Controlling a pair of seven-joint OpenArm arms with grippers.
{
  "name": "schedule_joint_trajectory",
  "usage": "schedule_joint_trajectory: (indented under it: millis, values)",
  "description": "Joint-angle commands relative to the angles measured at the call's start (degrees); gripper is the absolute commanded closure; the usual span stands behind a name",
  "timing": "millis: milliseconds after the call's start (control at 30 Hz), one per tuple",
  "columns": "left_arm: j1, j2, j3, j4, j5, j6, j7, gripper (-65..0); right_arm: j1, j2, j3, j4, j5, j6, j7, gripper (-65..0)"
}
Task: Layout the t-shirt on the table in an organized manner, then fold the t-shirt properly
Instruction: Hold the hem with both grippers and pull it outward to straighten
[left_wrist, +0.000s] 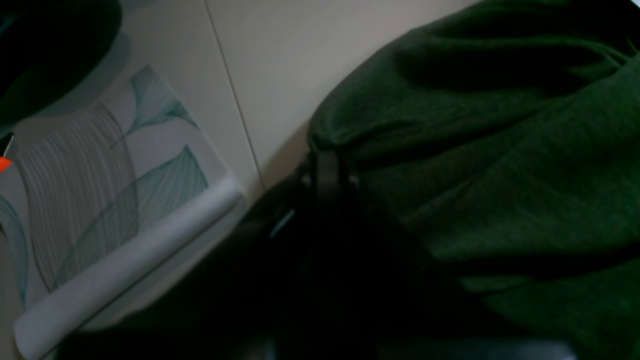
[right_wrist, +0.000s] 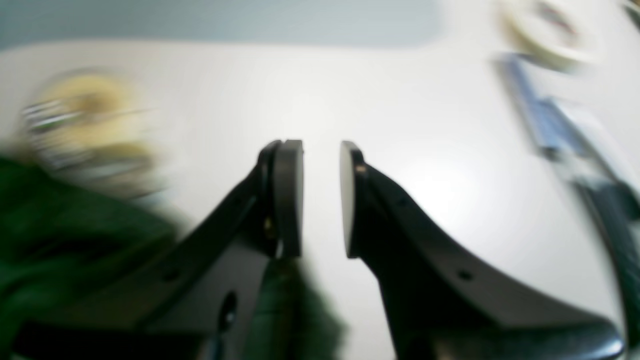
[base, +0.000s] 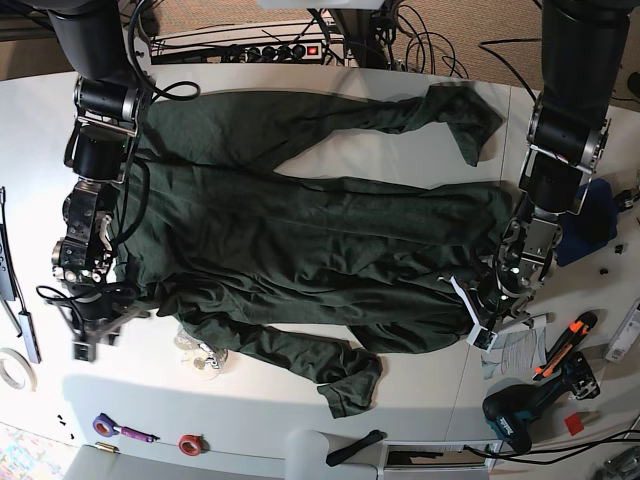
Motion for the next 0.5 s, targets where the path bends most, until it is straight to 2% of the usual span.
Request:
schedule_joint_trajectory:
  millis: [0,33,100,167,300,400,467]
  values:
    - [0.5,-0.8,0.2,-0.7,2.6,0.3,6.2,0.0,1.9,0.0,0.1,1.0,1.2,4.2,0.6,-12.9]
    - [0.6,-0.8,0.2,-0.7,2.6,0.3,6.2,0.0,1.9,-0.7,0.1,1.0,1.1,7.9,0.4,-13.0]
    - [1.1,-0.8,0.2,-0.7,2.6,0.0,6.2,0.0,1.7,-2.5,0.1,1.0,1.0,11.3,0.2,-13.0]
    - [1.5,-0.8,0.2,-0.6,2.6,-1.3,6.0,0.0,1.7,-4.2,0.1,1.0,0.4,11.4,0.3,-13.0]
    - [2.2,-0.8,0.2,0.1,2.6,-1.6,6.0,0.0,1.7,-6.4,0.0,1.0,0.2,11.4,0.9,-13.9]
    - [2.4,-0.8,0.2,0.5,2.6,-1.5,6.0,0.0,1.7,-7.1,-0.2,0.9,-4.4,11.3,0.5,-27.4]
    - [2.4,-0.8,0.2,0.5,2.6,-1.6,5.8,0.0,1.7,-7.1,-0.6,0.4,-7.0,11.0,0.5,-30.9]
